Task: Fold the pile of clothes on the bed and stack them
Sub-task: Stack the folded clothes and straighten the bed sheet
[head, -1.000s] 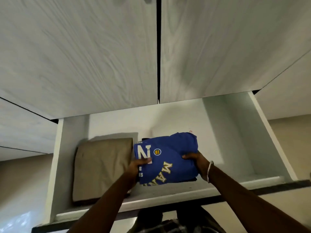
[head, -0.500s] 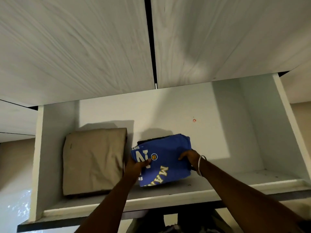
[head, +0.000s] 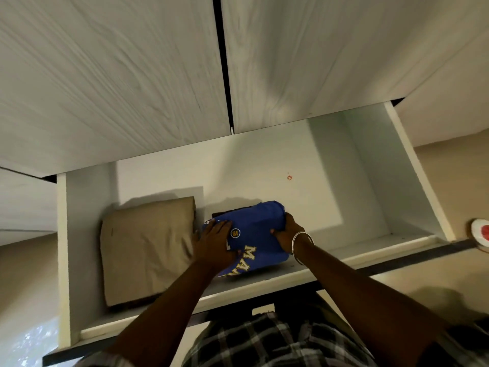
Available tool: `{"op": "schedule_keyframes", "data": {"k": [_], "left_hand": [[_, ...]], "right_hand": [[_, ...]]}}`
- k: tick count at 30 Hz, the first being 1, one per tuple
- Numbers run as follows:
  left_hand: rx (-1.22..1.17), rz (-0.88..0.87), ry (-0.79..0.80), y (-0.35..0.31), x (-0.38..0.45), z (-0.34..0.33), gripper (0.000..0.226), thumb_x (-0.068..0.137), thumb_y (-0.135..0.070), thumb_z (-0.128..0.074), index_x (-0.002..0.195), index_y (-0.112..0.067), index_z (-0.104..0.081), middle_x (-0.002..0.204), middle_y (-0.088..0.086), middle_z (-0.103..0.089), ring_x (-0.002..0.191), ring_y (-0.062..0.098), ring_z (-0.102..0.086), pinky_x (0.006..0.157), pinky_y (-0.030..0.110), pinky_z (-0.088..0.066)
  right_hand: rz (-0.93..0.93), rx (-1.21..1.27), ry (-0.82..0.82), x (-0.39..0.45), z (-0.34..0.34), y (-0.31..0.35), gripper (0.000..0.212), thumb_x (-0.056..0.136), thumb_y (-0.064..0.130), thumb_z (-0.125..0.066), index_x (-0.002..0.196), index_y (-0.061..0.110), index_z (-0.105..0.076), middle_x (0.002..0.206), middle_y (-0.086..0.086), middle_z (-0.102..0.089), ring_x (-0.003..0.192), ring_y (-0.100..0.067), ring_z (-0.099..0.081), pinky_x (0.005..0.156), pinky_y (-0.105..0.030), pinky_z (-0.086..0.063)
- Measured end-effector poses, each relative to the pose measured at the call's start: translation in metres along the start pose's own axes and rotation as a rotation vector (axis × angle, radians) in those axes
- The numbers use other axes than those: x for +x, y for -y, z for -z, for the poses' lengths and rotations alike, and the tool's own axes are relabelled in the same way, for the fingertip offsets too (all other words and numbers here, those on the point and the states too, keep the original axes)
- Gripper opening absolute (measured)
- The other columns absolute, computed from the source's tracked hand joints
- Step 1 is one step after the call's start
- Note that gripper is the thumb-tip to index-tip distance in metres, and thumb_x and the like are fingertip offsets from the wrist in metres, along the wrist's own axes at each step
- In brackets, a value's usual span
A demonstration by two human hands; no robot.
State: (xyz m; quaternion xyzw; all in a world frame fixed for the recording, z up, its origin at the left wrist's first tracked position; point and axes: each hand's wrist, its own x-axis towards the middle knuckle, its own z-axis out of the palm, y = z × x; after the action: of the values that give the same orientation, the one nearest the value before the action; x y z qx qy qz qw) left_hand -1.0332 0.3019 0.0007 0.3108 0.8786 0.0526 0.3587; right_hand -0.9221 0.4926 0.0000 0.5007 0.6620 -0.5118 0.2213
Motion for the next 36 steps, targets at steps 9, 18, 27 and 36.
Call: {"op": "schedule_keyframes", "data": {"k": [9,18,27,36], "left_hand": [[-0.045,-0.329,-0.123,-0.072,-0.007,0.030,0.063,0.090,-0.043,-0.058,0.145,-0.015,-0.044,0.143,0.010,-0.051,0.129,0.030,-0.048,0.105,0.040,-0.038],[0.005,-0.685,-0.119,-0.260,-0.043,0.015,0.052,0.091,-0.037,-0.061,0.139,-0.022,-0.048,0.141,0.000,-0.053,0.131,0.023,-0.047,0.104,0.040,-0.040],[0.089,-0.985,0.052,-0.462,-0.135,-0.112,0.049,0.088,-0.034,-0.065,0.134,-0.019,-0.054,0.132,-0.001,-0.060,0.122,0.021,-0.056,0.099,0.037,-0.046],[0.282,-1.144,0.348,-0.593,-0.259,-0.283,0.047,0.089,-0.037,-0.064,0.133,-0.023,-0.054,0.131,-0.002,-0.062,0.114,0.021,-0.060,0.097,0.037,-0.049]], "right_hand": [[-0.005,0.403,-0.182,-0.069,0.057,-0.024,0.029,0.095,0.023,-0.063,0.123,0.022,-0.054,0.097,-0.004,-0.057,0.086,-0.019,-0.054,0.080,-0.030,-0.046],[0.007,0.864,-0.465,-0.171,0.152,-0.122,0.006,0.093,0.015,-0.062,0.095,0.021,-0.062,0.088,-0.002,-0.067,0.079,-0.020,-0.064,0.064,-0.028,-0.042],[-0.098,1.159,-0.757,-0.267,0.229,-0.348,0.009,0.094,0.024,-0.061,0.103,0.022,-0.062,0.098,0.000,-0.068,0.082,-0.018,-0.066,0.067,-0.029,-0.043],[-0.305,1.612,-1.005,-0.367,0.232,-0.570,0.021,0.099,0.012,-0.045,0.080,0.019,-0.053,0.073,-0.003,-0.053,0.055,-0.017,-0.047,0.051,-0.022,-0.032]]}}
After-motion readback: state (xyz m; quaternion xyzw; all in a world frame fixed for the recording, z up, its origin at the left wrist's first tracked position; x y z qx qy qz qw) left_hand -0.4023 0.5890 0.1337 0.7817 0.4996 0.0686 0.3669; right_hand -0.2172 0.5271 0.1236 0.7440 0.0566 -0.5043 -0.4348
